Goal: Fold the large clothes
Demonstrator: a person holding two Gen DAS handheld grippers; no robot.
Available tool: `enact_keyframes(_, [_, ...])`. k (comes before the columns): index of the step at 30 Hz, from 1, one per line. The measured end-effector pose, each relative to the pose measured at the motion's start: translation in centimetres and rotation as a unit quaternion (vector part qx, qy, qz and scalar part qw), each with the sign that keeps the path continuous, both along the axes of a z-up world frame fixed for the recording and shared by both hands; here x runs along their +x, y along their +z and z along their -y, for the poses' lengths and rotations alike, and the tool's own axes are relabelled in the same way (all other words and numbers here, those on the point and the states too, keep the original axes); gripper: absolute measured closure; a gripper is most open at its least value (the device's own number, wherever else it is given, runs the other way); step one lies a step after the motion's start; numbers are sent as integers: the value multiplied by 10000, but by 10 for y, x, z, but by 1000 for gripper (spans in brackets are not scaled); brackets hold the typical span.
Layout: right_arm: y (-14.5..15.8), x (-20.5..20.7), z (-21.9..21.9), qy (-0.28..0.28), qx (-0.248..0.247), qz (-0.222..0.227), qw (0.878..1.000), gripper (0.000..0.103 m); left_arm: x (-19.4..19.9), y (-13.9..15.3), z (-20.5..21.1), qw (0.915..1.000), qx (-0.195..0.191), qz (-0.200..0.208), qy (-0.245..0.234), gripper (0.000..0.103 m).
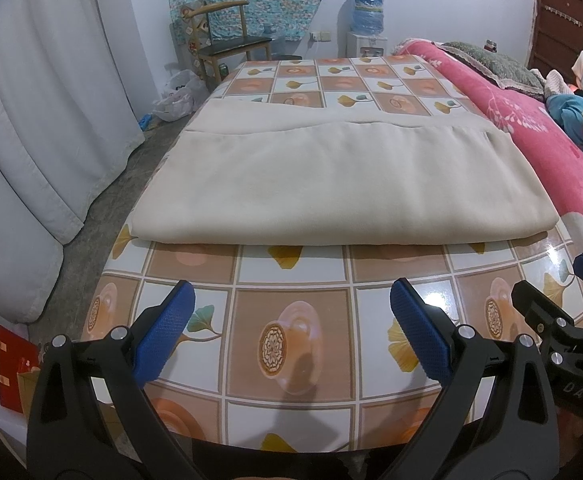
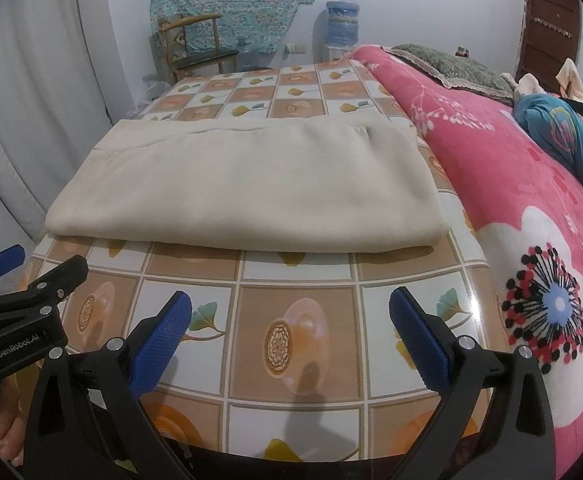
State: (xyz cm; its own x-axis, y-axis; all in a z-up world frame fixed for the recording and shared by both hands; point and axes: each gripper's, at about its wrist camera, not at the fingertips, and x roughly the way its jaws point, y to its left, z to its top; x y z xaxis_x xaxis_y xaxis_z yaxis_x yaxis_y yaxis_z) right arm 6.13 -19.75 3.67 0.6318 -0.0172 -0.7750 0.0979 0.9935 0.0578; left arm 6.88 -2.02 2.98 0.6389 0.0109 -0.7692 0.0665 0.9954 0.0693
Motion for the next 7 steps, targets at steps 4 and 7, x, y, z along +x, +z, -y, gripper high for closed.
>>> enact_keyframes(4, [0, 0, 0, -1, 5, -2, 10000, 7, 0, 0, 1, 10000, 6, 3, 5, 8])
enact_keyframes(7, [0, 0, 0, 2, 1, -3, 10000, 7, 0, 0, 0, 10000, 6, 5, 4, 8])
